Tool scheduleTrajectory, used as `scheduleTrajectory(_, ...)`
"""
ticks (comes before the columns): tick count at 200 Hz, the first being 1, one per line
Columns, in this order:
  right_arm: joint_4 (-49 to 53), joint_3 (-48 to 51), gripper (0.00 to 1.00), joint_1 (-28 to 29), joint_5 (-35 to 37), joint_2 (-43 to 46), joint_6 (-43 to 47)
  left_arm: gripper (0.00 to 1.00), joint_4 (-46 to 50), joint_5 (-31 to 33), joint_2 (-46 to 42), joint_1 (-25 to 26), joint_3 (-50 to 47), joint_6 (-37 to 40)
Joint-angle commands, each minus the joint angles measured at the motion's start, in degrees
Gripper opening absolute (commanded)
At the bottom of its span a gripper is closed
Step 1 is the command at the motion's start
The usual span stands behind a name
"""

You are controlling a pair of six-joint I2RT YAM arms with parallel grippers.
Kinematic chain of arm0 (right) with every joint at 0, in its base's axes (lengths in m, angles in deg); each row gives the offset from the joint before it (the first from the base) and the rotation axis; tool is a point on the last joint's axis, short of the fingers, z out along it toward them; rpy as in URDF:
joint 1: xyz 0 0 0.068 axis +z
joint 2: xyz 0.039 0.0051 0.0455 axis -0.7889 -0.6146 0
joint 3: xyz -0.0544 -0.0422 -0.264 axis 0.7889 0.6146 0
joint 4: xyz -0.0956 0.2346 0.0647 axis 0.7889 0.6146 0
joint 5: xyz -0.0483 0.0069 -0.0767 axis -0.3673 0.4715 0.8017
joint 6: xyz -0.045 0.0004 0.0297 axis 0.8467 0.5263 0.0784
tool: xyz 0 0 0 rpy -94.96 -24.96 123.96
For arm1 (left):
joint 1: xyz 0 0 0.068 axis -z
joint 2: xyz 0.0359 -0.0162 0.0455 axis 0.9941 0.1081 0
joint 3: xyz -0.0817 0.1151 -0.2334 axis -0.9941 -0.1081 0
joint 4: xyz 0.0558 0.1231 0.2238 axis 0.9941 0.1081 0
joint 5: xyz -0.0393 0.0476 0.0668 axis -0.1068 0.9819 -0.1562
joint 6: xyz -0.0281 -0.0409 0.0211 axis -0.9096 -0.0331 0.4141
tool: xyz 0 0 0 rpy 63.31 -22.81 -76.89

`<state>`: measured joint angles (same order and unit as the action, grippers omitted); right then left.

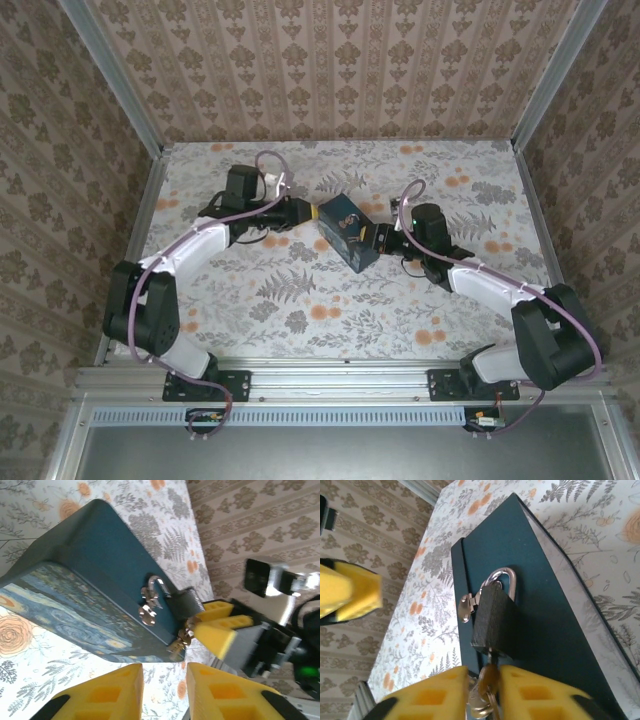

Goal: Unlock a padlock with a key

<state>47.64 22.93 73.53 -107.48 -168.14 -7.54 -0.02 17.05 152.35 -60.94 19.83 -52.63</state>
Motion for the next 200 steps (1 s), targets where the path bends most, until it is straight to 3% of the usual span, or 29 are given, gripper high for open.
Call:
scheduleTrajectory(1,7.29,-2.62,0.32,-0.59,-2.68,-1.19,5.98,0.32,-2.09,3.63,3.44,-0.20,1.64,0.61)
scheduleTrajectory(24,13.98,-5.46,0.38,-1.96,-2.40,-0.82,10.33,0.34,-2.94,5.18,6.93,-0.64,5.98,1.30)
scheduleTrajectory(60,28.13,-15.23,0.46,-3.61,4.12,0.40,18.33,0.35,-0.58,7.73,11.49,-0.66,12.69,4.70)
scheduleTrajectory(109,29.47,-22.51,0.48,-3.02,0.17,-6.27,22.36,0.38,1.27,8.87,15.16,-0.12,17.85,7.45)
scheduleTrajectory(130,31.93,-24.23,0.48,-1.31,2.71,-8.47,24.44,0.40,3.16,10.16,15.75,0.84,19.18,9.22)
scheduleTrajectory(174,35.42,-25.94,0.41,1.97,7.12,-11.56,27.06,0.42,4.38,13.07,17.74,2.78,20.70,11.09)
scheduleTrajectory(200,35.08,-25.69,0.21,2.54,10.14,-11.97,25.49,0.42,8.40,15.61,19.94,5.36,23.26,14.46)
